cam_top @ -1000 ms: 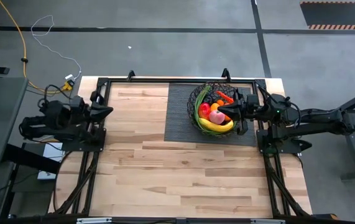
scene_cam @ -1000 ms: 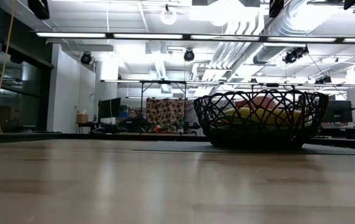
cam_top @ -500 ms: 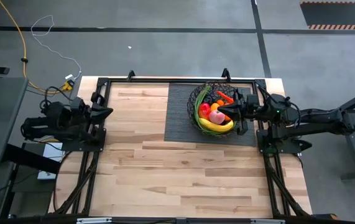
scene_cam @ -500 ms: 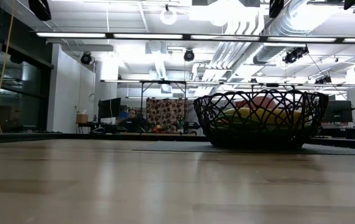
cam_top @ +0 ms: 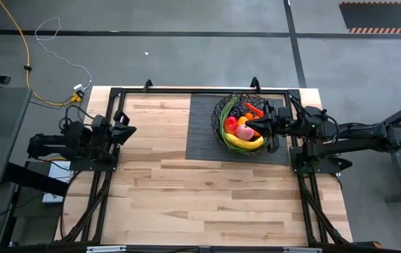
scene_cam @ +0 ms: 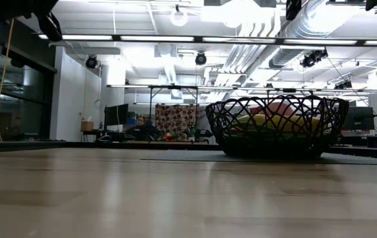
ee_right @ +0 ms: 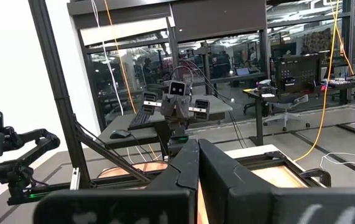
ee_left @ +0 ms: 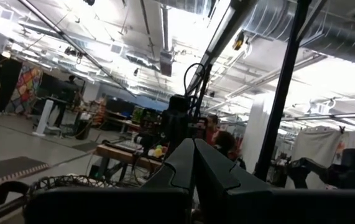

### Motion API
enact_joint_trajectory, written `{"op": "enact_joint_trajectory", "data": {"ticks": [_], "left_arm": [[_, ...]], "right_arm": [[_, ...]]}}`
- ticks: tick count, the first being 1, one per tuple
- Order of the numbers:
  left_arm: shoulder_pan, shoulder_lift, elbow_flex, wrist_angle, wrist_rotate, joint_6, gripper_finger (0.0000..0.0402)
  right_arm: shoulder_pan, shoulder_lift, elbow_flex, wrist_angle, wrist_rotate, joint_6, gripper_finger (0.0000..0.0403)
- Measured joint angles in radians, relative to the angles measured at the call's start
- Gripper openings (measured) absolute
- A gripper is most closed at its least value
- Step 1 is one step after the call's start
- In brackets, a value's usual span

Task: Build produce basket
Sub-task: Return to Home Position

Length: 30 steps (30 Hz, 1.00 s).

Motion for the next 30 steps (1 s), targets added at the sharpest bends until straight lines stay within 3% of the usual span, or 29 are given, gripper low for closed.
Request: {"op": "enact_joint_trajectory", "data": {"ticks": [17,25,30], "left_arm": [[0.000,0.000,-0.140,0.150,-0.016,-0.037,0.0000],[0.014,0.000,-0.144,0.104,0.000,-0.011,0.0000],[0.018,0.000,-0.144,-0.032,0.057,-0.041,0.0000]], "right_arm": [[-0.001,0.000,0.000,-0.002,0.000,0.000,0.0000],[-0.001,0.000,0.000,-0.005,0.000,0.010,0.0000],[-0.001,0.000,0.000,-0.034,0.000,0.037,0.0000]]}}
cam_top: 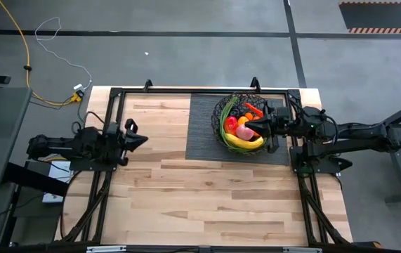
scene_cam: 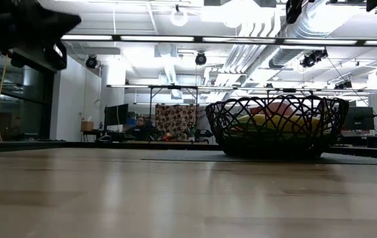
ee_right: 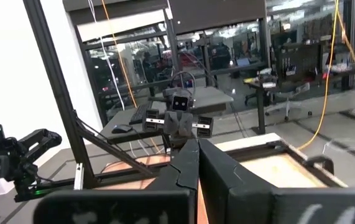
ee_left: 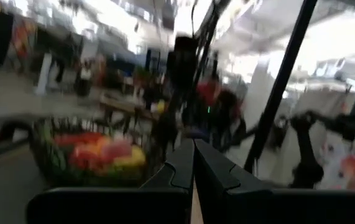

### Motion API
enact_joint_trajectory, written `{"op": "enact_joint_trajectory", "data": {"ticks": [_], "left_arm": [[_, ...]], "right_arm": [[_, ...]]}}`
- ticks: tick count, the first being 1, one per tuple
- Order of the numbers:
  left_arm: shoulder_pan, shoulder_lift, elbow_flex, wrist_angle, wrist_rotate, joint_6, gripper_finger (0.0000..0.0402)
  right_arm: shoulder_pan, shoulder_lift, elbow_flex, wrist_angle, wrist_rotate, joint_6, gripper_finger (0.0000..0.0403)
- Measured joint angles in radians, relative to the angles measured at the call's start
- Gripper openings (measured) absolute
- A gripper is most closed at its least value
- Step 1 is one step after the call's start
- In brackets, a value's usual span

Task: Build produce basket
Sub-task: Return to Home Position

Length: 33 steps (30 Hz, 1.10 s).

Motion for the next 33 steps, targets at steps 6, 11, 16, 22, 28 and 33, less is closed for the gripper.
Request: {"op": "enact_joint_trajectory", "data": {"ticks": [6,11,16,22,28,33], "left_arm": [[0.000,0.000,0.000,-0.139,0.003,-0.006,0.0000],[0.000,0.000,0.000,-0.227,-0.020,0.020,0.0000],[0.000,0.000,0.000,-0.241,-0.026,0.063,0.0000],[0.000,0.001,0.000,-0.244,-0.004,0.118,0.0000],[0.000,0.001,0.000,-0.243,-0.005,0.108,0.0001],[0.000,0.001,0.000,-0.244,-0.006,0.108,0.0000]], "right_arm": [[0.000,0.000,0.000,-0.026,-0.006,0.040,0.0000],[0.000,0.000,0.000,-0.025,-0.006,0.041,0.0000],[0.000,0.000,0.000,-0.025,-0.007,0.041,0.0000],[0.000,0.000,0.000,-0.026,-0.007,0.041,0.0000],[0.000,0.000,0.000,-0.026,-0.007,0.041,0.0000],[0.000,0.000,0.000,-0.026,-0.008,0.076,0.0000]]}}
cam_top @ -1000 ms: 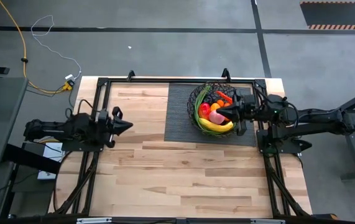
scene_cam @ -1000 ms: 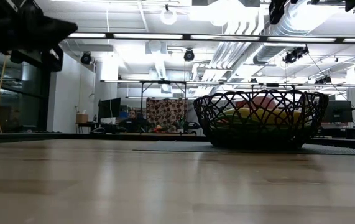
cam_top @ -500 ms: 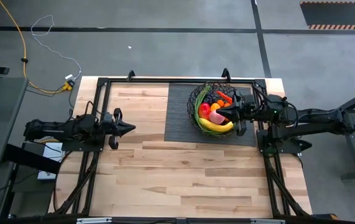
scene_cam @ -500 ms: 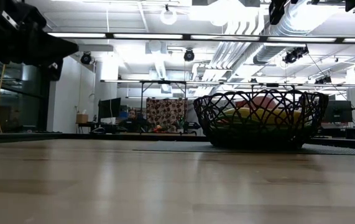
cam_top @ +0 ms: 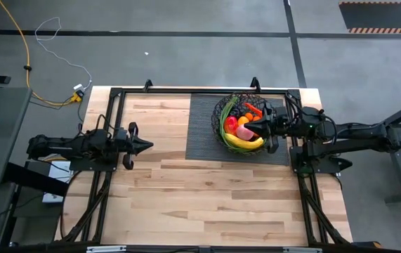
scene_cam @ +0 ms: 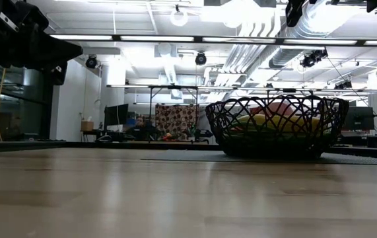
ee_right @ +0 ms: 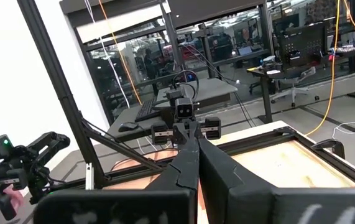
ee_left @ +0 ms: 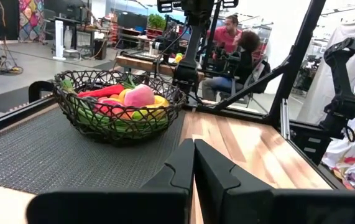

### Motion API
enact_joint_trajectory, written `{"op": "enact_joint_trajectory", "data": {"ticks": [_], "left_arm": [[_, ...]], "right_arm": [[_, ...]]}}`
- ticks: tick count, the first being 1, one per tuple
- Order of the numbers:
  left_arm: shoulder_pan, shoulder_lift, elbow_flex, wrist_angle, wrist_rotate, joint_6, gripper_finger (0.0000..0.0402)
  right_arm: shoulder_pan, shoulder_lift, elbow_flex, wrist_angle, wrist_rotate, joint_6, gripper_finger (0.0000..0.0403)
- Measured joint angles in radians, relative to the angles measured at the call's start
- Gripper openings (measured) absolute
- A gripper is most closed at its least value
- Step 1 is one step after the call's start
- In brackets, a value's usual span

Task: Build produce basket
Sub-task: Return to Home Position

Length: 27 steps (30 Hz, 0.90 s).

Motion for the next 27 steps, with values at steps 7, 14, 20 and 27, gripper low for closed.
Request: {"op": "enact_joint_trajectory", "data": {"ticks": [7,14,20,27], "left_arm": [[0.000,0.000,0.000,0.000,0.000,0.000,0.0001],[0.000,0.000,0.000,0.000,0.000,0.000,0.0005],[0.000,0.000,0.000,0.000,0.000,0.000,0.0005],[0.000,0.000,0.000,0.000,0.000,0.000,0.0005]], "right_arm": [[0.001,-0.003,0.000,-0.009,-0.002,-0.009,0.0000],[0.017,-0.073,0.000,-0.179,-0.070,-0.029,0.0000],[0.095,-0.209,-0.001,-0.303,-0.069,-0.086,0.0000],[0.165,-0.446,-0.184,-0.225,-0.006,-0.046,0.0000]]}}
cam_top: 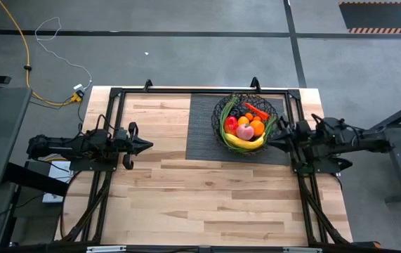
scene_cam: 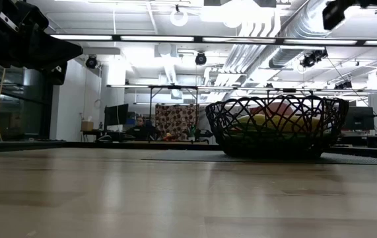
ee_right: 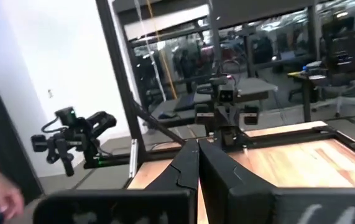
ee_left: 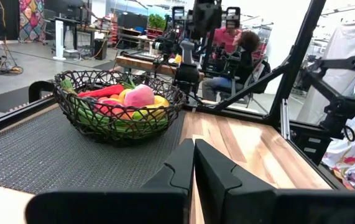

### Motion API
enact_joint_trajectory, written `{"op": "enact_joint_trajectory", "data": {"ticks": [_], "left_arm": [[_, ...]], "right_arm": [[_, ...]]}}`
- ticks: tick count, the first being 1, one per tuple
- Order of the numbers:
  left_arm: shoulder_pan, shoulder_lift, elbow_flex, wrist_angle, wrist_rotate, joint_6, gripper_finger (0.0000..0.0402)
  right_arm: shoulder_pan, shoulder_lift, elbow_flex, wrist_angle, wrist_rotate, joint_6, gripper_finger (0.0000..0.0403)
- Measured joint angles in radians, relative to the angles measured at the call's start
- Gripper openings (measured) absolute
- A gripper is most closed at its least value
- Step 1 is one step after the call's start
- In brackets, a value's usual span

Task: Build produce basket
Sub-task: Return to Home Position

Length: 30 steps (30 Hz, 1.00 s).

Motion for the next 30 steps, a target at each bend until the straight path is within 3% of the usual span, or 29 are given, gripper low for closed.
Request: {"op": "enact_joint_trajectory", "data": {"ticks": [10,30], "left_arm": [[0.000,0.000,0.000,0.000,0.000,0.000,0.0005],[0.000,0.000,0.000,0.000,0.000,0.000,0.0005]], "right_arm": [[-0.030,-0.287,-0.171,0.039,-0.010,0.023,0.0000],[-0.080,-0.285,-0.397,0.146,-0.047,0.005,0.0000]]}}
